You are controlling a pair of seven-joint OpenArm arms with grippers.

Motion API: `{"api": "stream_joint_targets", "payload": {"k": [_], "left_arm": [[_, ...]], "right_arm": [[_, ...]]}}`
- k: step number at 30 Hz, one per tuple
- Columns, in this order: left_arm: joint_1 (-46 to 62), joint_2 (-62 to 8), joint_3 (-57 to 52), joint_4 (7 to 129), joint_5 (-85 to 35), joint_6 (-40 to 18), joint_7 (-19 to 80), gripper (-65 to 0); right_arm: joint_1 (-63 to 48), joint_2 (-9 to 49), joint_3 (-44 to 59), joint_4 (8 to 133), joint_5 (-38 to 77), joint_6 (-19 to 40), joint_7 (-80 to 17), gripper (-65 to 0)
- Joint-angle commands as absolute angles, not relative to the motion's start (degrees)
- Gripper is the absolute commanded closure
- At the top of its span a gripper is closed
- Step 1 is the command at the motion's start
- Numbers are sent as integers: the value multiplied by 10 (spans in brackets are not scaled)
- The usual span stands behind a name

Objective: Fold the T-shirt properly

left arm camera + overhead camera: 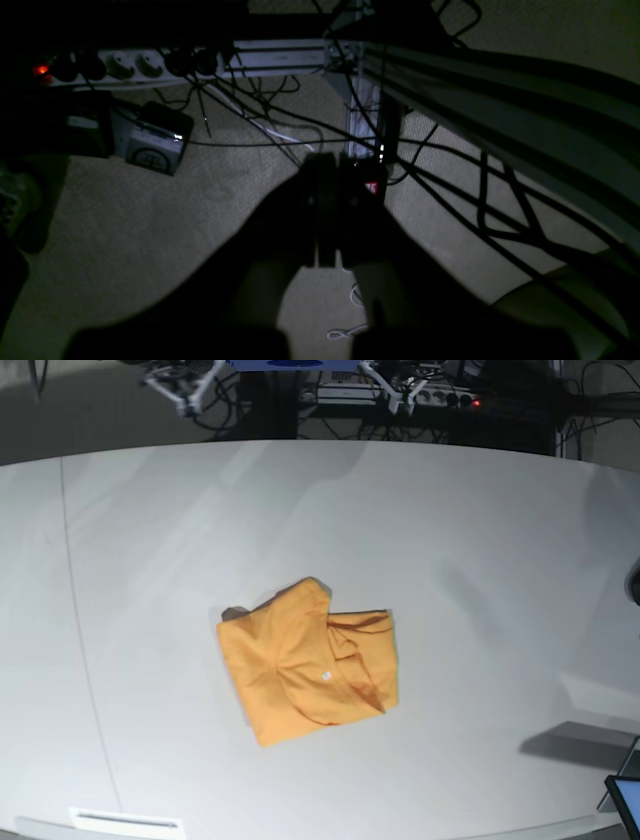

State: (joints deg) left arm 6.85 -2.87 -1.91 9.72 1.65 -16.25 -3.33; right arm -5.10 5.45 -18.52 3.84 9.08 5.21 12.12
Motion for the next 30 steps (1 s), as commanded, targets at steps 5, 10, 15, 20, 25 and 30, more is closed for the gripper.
{"api": "stream_joint_targets", "payload": {"k": [5, 10, 15, 20, 25, 30], "left_arm": [[70, -26, -18, 97, 20, -162, -35, -3], [73, -25, -18, 97, 20, -162, -35, -3], [82, -23, -17, 96, 20, -162, -35, -3], [84, -15, -17, 96, 20, -162, -35, -3], [85, -13, -17, 96, 20, -162, -35, -3], [85, -13, -17, 96, 20, -162, -35, -3]], "right_arm": [[-58, 73, -189, 36, 92, 34, 124, -12], [-65, 71, -189, 35, 92, 34, 124, -12], [-65, 68, -188, 36, 92, 34, 124, -12], [-65, 62, -189, 37, 92, 34, 124, -10], [-65, 62, -189, 37, 92, 34, 124, -10], [-65, 62, -189, 36, 92, 34, 124, -10]]}}
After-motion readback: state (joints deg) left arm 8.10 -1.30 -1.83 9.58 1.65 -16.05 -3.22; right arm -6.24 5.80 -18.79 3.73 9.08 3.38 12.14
